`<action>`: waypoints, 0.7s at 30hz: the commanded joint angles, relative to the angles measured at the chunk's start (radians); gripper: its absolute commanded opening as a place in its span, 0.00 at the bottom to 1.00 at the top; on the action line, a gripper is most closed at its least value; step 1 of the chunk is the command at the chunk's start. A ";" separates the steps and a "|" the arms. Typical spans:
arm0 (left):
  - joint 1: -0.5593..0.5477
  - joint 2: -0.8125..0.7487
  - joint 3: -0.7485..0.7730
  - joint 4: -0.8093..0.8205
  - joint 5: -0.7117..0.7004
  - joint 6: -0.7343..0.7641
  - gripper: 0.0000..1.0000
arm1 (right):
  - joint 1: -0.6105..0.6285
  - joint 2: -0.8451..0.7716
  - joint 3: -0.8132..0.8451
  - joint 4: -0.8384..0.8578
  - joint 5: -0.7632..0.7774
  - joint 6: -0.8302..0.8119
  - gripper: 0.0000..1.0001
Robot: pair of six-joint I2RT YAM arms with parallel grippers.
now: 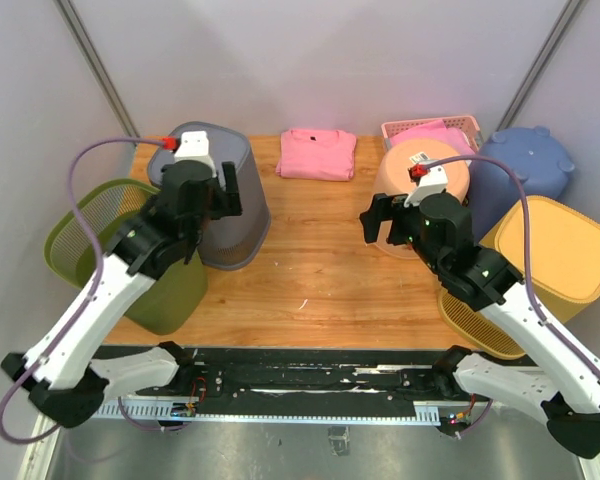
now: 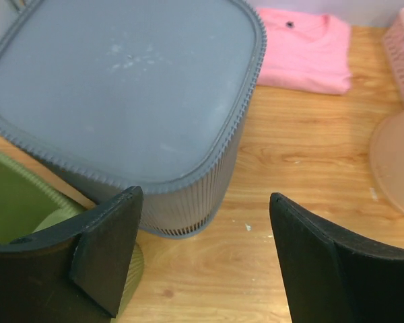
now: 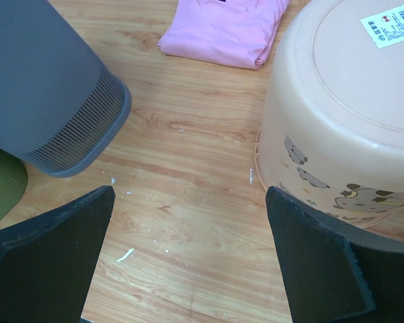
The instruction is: Turn the large container upside down
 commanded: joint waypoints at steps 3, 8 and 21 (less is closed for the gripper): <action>-0.008 -0.178 -0.039 -0.047 0.184 -0.013 0.82 | -0.005 0.013 -0.003 0.001 0.026 -0.017 0.98; -0.008 -0.147 -0.099 -0.100 0.239 -0.056 0.81 | -0.004 0.034 0.003 0.003 0.008 -0.010 0.97; 0.132 0.092 -0.118 0.171 0.146 0.042 0.85 | -0.005 -0.004 -0.024 -0.002 -0.002 0.003 0.97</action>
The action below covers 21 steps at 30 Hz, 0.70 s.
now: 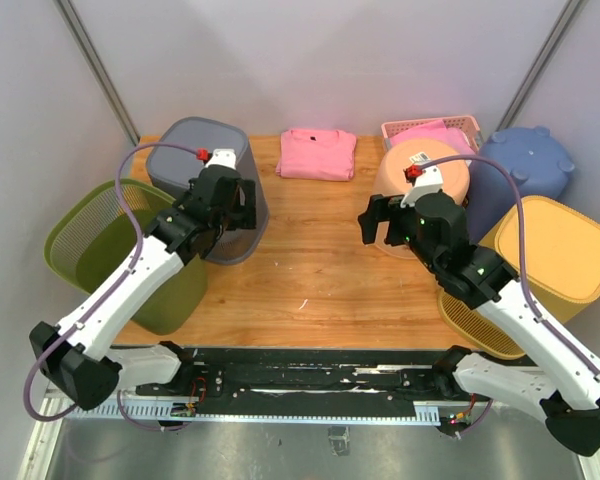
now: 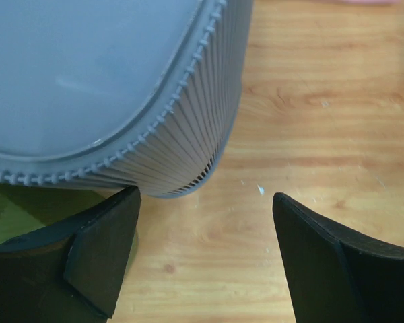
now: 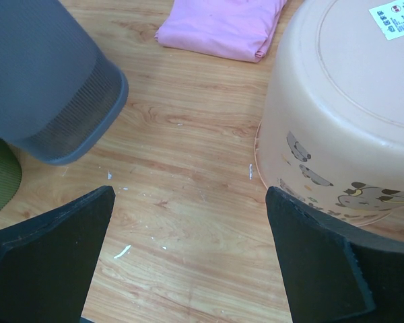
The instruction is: Turn the large container upside down
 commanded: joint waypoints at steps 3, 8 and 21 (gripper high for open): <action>0.166 0.137 0.074 0.270 0.046 0.131 0.86 | -0.004 -0.041 -0.026 -0.005 -0.002 0.005 0.97; 0.193 0.333 0.218 0.332 0.066 0.199 0.90 | -0.005 -0.062 -0.034 -0.015 -0.005 0.010 0.97; 0.131 0.179 0.377 0.059 0.169 0.146 0.93 | -0.004 -0.124 -0.057 -0.041 0.036 0.000 0.98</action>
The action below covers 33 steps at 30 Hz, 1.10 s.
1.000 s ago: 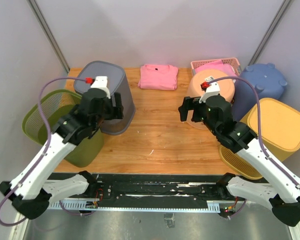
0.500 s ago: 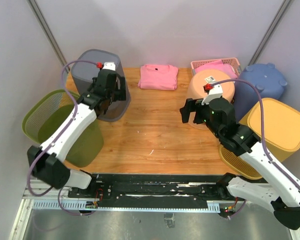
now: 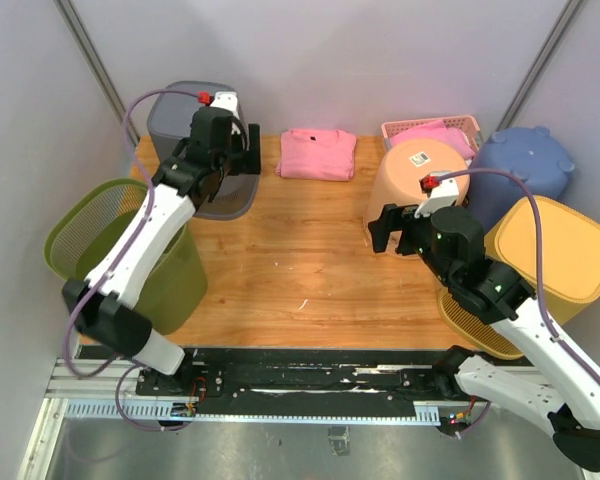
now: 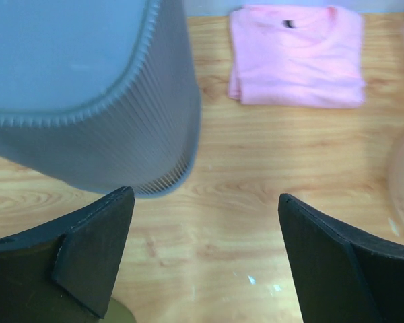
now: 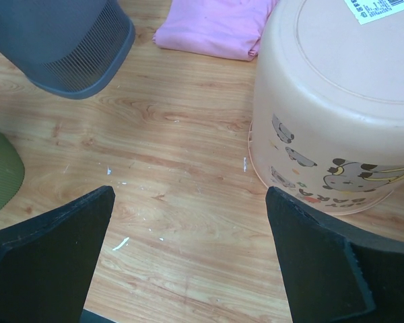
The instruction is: Turn the large container upside down
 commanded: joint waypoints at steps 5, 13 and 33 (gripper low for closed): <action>-0.105 -0.411 -0.035 -0.320 -0.120 -0.176 0.93 | -0.004 0.025 0.013 0.017 0.013 -0.024 0.98; -0.105 -0.527 -0.047 -0.581 -0.241 -0.282 0.94 | -0.004 0.078 0.033 0.042 -0.040 -0.023 0.98; -0.107 -0.531 -0.247 -0.431 0.084 -0.325 0.00 | -0.006 0.059 0.048 0.024 0.006 -0.032 0.98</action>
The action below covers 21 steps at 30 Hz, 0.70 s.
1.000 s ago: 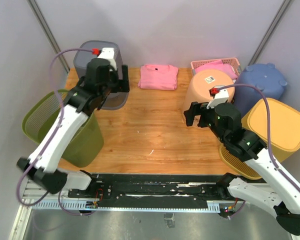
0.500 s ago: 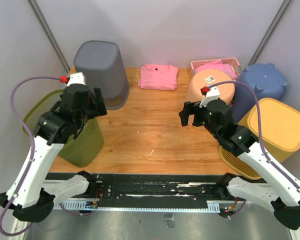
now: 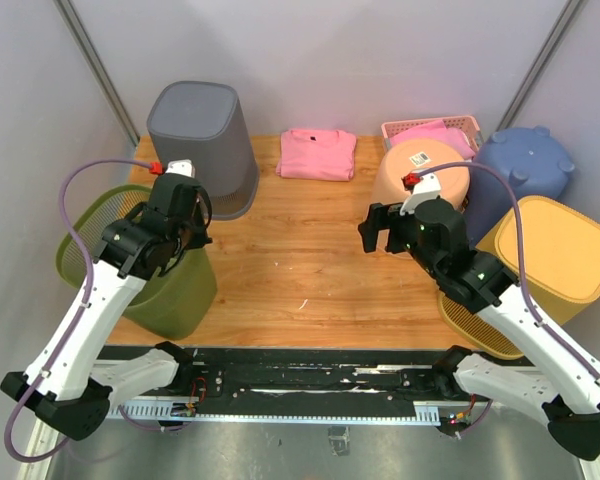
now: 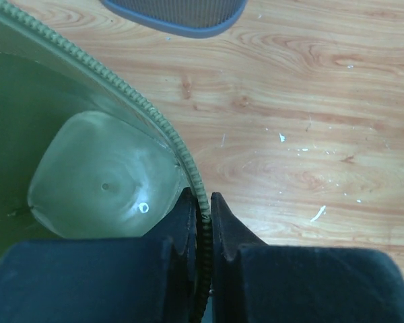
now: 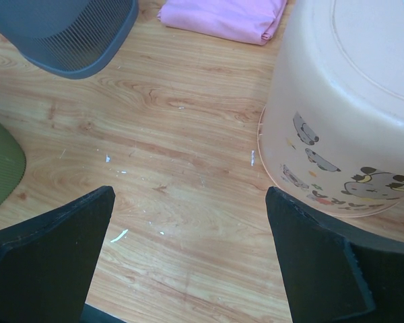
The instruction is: Turn the large container upside down
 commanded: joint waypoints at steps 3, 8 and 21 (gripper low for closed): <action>-0.014 0.009 0.041 0.140 0.279 -0.062 0.00 | -0.006 -0.027 0.066 -0.004 0.094 -0.054 0.98; -0.088 0.030 0.044 0.346 0.525 -0.140 0.00 | -0.023 -0.004 0.140 -0.062 0.153 -0.108 0.99; -0.105 0.018 -0.064 0.948 0.848 -0.549 0.00 | -0.061 -0.064 0.204 -0.107 0.289 -0.182 1.00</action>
